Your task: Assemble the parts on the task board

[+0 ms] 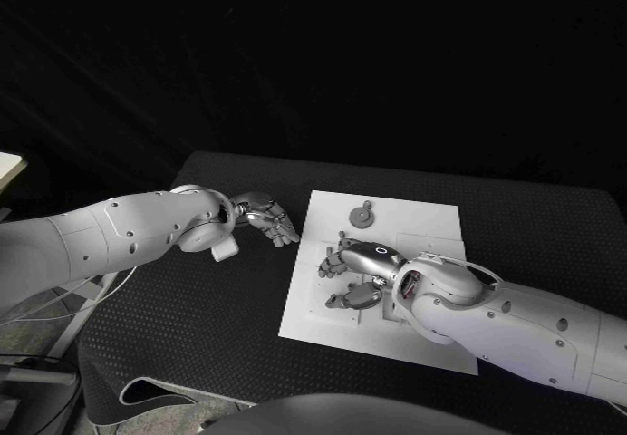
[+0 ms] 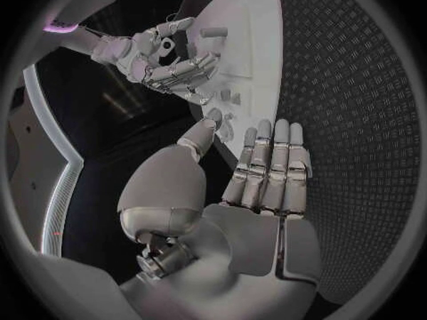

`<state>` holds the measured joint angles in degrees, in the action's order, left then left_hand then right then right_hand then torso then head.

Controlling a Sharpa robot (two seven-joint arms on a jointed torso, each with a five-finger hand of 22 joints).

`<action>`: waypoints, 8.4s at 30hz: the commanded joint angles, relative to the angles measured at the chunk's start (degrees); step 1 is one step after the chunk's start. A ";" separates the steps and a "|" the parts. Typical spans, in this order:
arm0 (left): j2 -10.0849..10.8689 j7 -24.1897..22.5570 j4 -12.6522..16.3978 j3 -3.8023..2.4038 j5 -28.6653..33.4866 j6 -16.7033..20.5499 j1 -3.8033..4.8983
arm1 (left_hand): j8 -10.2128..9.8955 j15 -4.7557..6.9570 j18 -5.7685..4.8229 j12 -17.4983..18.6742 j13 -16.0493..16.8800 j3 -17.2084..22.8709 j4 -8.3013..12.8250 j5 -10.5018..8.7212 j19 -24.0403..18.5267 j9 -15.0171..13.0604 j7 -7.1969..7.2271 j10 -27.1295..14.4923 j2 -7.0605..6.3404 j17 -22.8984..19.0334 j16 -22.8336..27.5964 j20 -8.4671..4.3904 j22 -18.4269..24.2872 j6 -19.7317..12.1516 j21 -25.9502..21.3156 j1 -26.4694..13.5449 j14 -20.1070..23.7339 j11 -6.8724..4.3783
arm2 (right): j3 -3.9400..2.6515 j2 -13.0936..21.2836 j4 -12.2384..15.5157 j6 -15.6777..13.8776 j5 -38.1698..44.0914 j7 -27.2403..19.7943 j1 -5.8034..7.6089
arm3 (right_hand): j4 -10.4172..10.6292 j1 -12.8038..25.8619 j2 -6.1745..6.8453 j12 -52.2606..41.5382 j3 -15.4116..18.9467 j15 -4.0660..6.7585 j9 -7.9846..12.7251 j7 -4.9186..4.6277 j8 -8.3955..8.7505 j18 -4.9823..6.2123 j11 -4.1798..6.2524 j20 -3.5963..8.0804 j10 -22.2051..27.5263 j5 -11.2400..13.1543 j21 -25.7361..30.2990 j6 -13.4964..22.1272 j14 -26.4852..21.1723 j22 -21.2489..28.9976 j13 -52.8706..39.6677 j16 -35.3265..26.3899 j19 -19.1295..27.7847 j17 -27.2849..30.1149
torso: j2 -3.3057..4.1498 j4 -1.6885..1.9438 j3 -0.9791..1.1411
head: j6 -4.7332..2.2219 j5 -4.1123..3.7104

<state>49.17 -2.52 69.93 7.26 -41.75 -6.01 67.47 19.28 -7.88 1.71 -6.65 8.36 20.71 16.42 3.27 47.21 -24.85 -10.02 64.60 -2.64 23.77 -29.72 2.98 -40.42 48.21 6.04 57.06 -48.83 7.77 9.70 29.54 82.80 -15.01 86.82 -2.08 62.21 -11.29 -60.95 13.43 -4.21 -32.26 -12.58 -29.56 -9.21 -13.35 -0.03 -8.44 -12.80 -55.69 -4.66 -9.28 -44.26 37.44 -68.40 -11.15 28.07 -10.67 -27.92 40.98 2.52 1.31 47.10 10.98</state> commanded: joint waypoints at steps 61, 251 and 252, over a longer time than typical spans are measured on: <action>-1.40 -0.64 -3.62 0.06 0.75 -0.42 -0.36 | -0.42 -0.38 -0.43 0.62 0.29 0.11 0.03 -0.35 0.05 0.18 -0.43 -0.48 -0.45 0.31 0.55 -0.32 0.19 0.01 -0.49 0.23 0.35 0.31 | -2.93 13.00 0.33 1.97 -35.17 -9.40 6.15 | -5.54 -10.25 -6.19 -8.46 2.89 11.69 -0.40 -1.94 -4.44 15.03 1.52 15.75 -6.78 0.01 -40.82 -2.39 19.47 -8.04 -8.88 22.06 -58.79 -29.07 | -0.25 -0.38 0.30 | -3.98 -3.67; 2.03 -12.92 6.46 0.17 23.14 11.78 -2.17 | -2.62 -2.61 -0.31 2.72 -2.47 -3.94 -1.52 -0.41 -5.56 0.69 -2.63 -8.67 1.29 1.22 5.61 1.78 2.68 -6.03 -1.88 -15.28 5.29 3.40 | 3.63 12.99 3.16 22.65 -23.18 29.20 6.44 | -2.64 20.33 -14.99 -66.84 -2.17 20.22 -11.83 4.68 -2.15 15.03 10.27 18.32 -11.35 0.10 -54.22 -15.36 40.11 -6.19 -47.18 59.96 -61.17 -44.32 | -1.77 -3.32 1.21 | -2.90 -10.01; 2.03 -12.92 6.43 0.17 23.14 11.79 -2.17 | -2.61 -2.61 -0.31 2.72 -2.47 -3.94 -1.51 -0.41 -5.57 0.69 -2.62 -8.67 1.30 1.22 5.61 1.78 2.68 -6.03 -1.88 -15.27 5.30 3.40 | 3.63 13.06 3.24 22.32 -23.73 29.12 6.44 | -3.09 20.63 -15.23 -66.79 -2.28 20.25 -11.86 4.73 -2.10 15.03 10.27 18.26 -11.40 0.09 -54.16 -15.48 40.11 -6.17 -47.15 59.90 -61.22 -44.32 | -1.77 -3.33 1.23 | -3.03 -9.87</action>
<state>51.26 -15.19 76.31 7.48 -18.97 6.57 65.25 16.59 -10.53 1.29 -3.71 5.94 16.45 14.86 3.05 42.18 -24.11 -11.23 56.09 -1.97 24.89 -24.40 4.71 -37.84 42.45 4.04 41.74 -43.71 11.15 13.21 42.74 85.75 8.26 65.07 28.35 68.91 -12.30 -39.66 -0.65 -71.22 -32.73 7.26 -41.39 -4.54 -15.35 7.65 1.42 5.82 -66.97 -4.45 -63.76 -59.38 77.56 -74.57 -58.36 88.24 -71.85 -72.20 39.20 -0.78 2.50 44.21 0.94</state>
